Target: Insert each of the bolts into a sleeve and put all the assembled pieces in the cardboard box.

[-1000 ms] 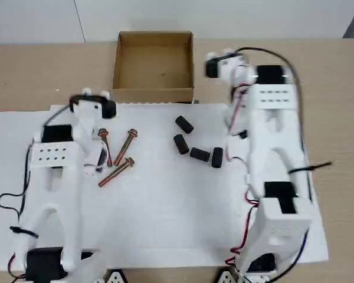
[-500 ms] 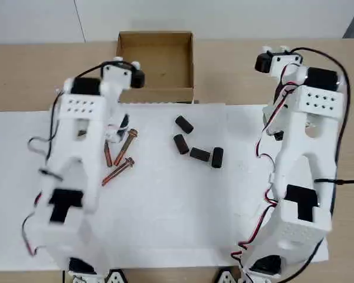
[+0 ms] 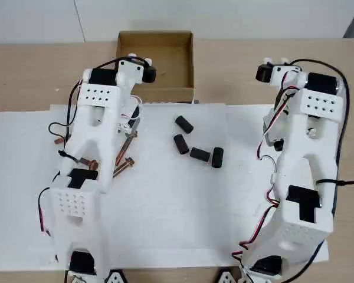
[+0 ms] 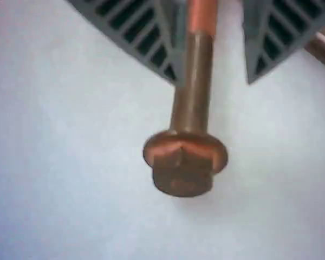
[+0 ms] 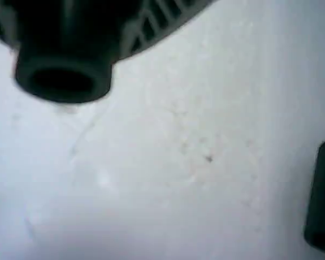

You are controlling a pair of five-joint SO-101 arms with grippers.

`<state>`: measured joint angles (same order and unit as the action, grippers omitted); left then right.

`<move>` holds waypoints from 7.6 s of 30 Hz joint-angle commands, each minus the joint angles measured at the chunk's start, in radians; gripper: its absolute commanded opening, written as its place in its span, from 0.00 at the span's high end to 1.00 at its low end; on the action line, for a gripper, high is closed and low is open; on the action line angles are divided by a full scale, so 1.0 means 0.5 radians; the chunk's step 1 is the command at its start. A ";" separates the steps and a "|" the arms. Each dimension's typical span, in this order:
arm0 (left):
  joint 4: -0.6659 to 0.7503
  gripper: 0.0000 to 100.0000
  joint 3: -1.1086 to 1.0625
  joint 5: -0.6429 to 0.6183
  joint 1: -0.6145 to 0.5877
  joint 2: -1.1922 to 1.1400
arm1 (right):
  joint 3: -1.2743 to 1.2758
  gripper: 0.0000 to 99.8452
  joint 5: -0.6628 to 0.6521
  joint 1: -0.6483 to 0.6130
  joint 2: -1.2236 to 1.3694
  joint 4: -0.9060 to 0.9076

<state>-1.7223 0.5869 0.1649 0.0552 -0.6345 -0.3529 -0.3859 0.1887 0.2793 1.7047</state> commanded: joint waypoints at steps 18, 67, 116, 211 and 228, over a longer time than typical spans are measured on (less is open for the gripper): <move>-0.006 0.89 0.388 0.068 0.034 -0.439 | -0.009 1.00 0.021 0.008 -0.140 0.020; -0.055 0.99 -0.290 -0.341 0.341 1.525 | 0.933 1.00 0.028 -0.100 -2.027 0.011; 1.847 0.99 -3.745 -1.605 0.295 4.898 | 3.762 1.00 0.721 -2.021 -4.184 -1.984; 1.206 0.80 -3.847 -1.102 0.927 4.888 | 3.759 1.00 0.427 -1.913 -4.187 -2.128; 1.206 0.89 -3.491 -1.096 0.743 4.885 | 3.778 1.00 0.439 -1.840 -4.184 -2.110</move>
<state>-1.1193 -1.2267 -0.3890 0.4296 1.8052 1.5604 -0.1634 -0.7656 -1.7983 0.6705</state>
